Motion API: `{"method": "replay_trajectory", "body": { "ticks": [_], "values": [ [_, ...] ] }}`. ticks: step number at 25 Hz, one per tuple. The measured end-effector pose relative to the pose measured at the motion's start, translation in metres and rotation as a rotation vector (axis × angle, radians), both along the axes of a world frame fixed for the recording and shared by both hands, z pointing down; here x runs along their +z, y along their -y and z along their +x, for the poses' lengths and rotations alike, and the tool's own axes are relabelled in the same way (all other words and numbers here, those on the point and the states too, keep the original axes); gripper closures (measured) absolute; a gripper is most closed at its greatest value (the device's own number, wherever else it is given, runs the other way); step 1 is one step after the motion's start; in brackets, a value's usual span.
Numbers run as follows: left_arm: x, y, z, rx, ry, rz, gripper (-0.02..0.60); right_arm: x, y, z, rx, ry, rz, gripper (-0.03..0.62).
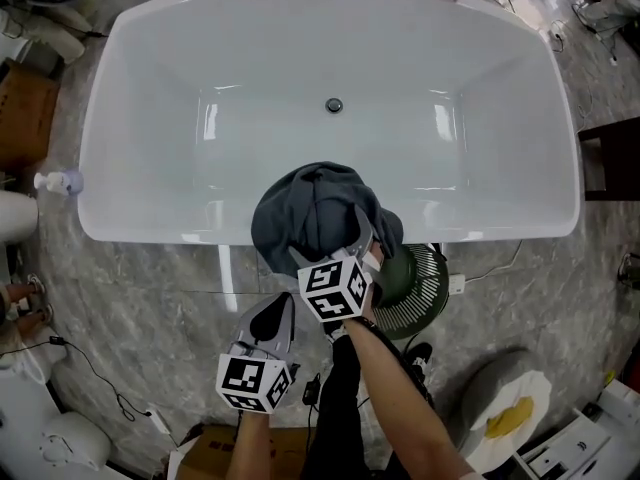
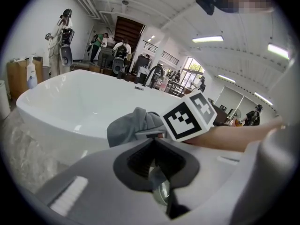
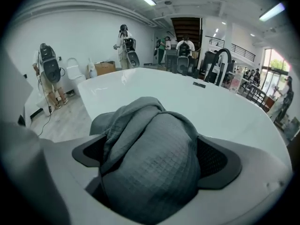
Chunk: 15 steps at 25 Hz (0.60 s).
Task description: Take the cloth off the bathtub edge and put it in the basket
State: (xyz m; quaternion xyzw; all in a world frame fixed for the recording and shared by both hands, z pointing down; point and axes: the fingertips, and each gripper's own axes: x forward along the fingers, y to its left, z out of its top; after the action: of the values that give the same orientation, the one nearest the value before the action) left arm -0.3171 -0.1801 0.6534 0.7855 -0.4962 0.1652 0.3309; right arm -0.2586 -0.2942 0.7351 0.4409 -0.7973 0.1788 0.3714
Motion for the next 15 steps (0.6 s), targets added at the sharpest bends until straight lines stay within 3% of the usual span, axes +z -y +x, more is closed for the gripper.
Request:
{"method": "replay_trajectory", "body": {
  "ticks": [3,7,15],
  "values": [
    [0.005,0.002,0.000,-0.007,0.002,-0.005,0.525,0.001,0.002,0.002,-0.038,-0.005,-0.033,0.031],
    [0.009,0.000,0.006,-0.014,-0.004,-0.014,0.525,0.000,-0.005,0.002,-0.078,-0.003,-0.016,0.108],
    [0.021,-0.018,0.022,0.025,-0.005,-0.050,0.525,-0.017,-0.009,0.014,-0.067,0.074,0.011,0.349]
  ]
}}
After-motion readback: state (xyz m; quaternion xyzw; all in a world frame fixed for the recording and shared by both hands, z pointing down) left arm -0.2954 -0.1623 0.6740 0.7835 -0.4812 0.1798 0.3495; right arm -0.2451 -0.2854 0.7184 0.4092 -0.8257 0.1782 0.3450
